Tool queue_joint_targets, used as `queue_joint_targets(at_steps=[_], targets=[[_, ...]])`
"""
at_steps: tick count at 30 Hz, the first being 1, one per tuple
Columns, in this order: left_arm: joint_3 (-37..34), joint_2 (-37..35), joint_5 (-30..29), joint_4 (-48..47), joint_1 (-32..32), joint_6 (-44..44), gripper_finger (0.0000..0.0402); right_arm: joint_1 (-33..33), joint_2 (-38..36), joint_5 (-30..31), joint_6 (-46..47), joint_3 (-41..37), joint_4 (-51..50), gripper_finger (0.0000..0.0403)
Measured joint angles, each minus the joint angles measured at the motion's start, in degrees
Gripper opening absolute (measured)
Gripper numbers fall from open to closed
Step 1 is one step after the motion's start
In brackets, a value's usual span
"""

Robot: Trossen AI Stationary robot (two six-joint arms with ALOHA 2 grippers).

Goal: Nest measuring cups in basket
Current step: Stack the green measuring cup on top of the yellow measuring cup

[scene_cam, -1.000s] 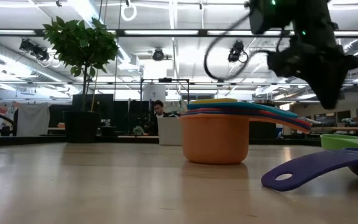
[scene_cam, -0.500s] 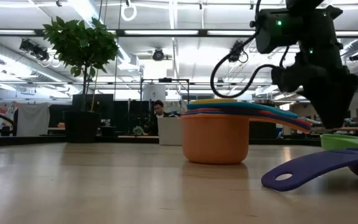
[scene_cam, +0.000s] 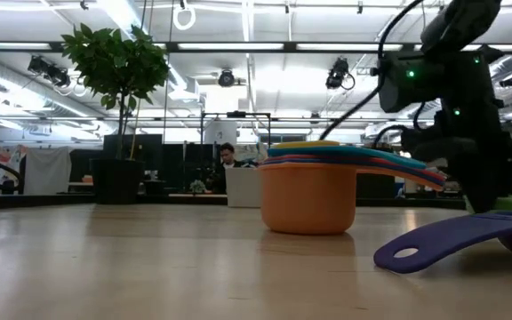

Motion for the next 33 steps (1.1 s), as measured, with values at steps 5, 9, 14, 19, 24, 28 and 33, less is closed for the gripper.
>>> queue_joint_targets(at_steps=[5,9,14,19,24,28,33], targets=[[0.00,0.00,0.00,0.00,0.00,0.00,0.0007,-0.13,-0.13,-0.12,-0.95,0.19,-0.77,0.0020],[0.00,0.00,0.00,0.00,0.00,0.02,0.0007,-0.10,0.03,-0.70,-3.11,2.74,-0.01,0.0018],[0.00,0.00,0.00,0.00,0.00,0.02,0.0007,1.34,0.07,-2.93,-3.22,8.98,-0.90,0.0018],[0.00,-0.08,0.00,0.01,0.00,1.14,0.0007,4.23,0.37,-2.15,-0.28,18.75,-5.25,0.0018],[-0.02,-0.39,0.00,0.01,0.00,4.24,0.0007,7.27,4.66,-1.90,0.43,32.48,-11.17,0.0018],[-0.02,-0.68,-0.02,0.00,0.00,5.85,0.0007,9.54,12.34,-1.74,-3.45,44.47,-15.76,0.0018],[-0.02,-0.70,-0.02,0.00,0.00,6.10,0.0007,11.12,23.79,-2.98,-10.55,58.25,-21.94,0.0018]])
